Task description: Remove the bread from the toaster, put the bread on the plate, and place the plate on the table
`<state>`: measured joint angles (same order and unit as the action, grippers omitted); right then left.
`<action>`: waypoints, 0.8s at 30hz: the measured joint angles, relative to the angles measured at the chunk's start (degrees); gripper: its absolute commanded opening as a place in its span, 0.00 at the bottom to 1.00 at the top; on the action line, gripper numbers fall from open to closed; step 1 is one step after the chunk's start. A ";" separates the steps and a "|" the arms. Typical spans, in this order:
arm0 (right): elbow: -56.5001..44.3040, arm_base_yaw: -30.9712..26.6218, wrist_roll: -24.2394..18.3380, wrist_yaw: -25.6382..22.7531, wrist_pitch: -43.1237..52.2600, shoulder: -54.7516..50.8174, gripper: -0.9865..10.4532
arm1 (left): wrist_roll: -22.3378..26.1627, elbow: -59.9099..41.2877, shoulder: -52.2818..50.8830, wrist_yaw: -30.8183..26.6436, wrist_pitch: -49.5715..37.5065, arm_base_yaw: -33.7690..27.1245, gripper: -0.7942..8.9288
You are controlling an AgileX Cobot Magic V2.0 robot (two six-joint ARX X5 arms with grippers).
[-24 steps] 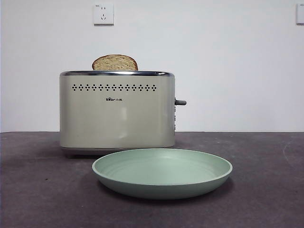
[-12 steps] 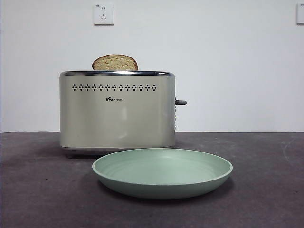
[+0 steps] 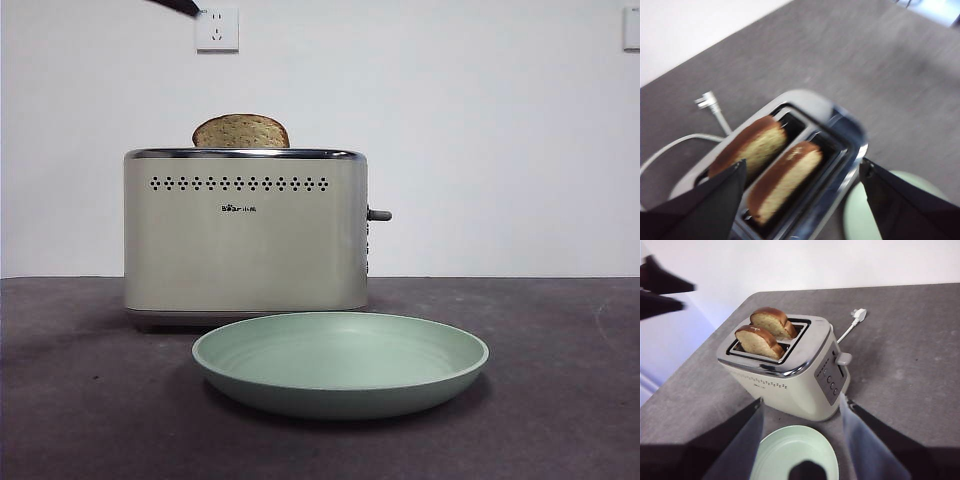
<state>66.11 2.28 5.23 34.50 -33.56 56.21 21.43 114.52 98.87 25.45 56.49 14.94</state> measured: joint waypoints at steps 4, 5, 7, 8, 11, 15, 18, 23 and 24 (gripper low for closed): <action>0.00 0.00 0.00 0.00 0.02 0.07 0.31 | 3.48 0.72 4.04 -4.46 2.60 2.84 0.47; 0.00 0.00 0.00 0.00 0.04 0.07 0.31 | 4.24 0.72 4.92 -5.05 3.32 3.39 0.47; 0.00 0.00 0.00 0.00 0.04 0.07 0.31 | 5.51 0.72 6.16 -6.27 4.48 4.20 0.47; 0.00 0.00 0.00 0.00 0.04 0.07 0.31 | 6.03 0.72 6.60 -6.97 4.83 4.48 0.47; 0.00 0.00 0.00 0.00 0.07 0.07 0.31 | 7.56 0.72 7.67 -8.22 5.16 4.63 0.47; 0.00 0.00 0.00 0.00 0.07 0.09 0.31 | 8.61 0.72 8.31 -10.19 4.55 4.57 0.46; 0.00 0.00 0.02 0.00 -0.20 0.09 0.31 | 9.46 0.72 8.52 -12.24 3.56 4.35 0.46; 0.00 0.00 0.02 0.00 -1.29 0.09 0.31 | 10.58 0.72 9.33 -12.74 0.52 4.13 0.39; 0.00 0.00 0.02 0.00 -1.38 0.09 0.31 | 10.64 0.72 9.49 -12.68 0.00 4.02 0.39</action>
<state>66.11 2.28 5.26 34.50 -34.94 56.29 32.08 115.24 108.36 12.78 56.49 18.96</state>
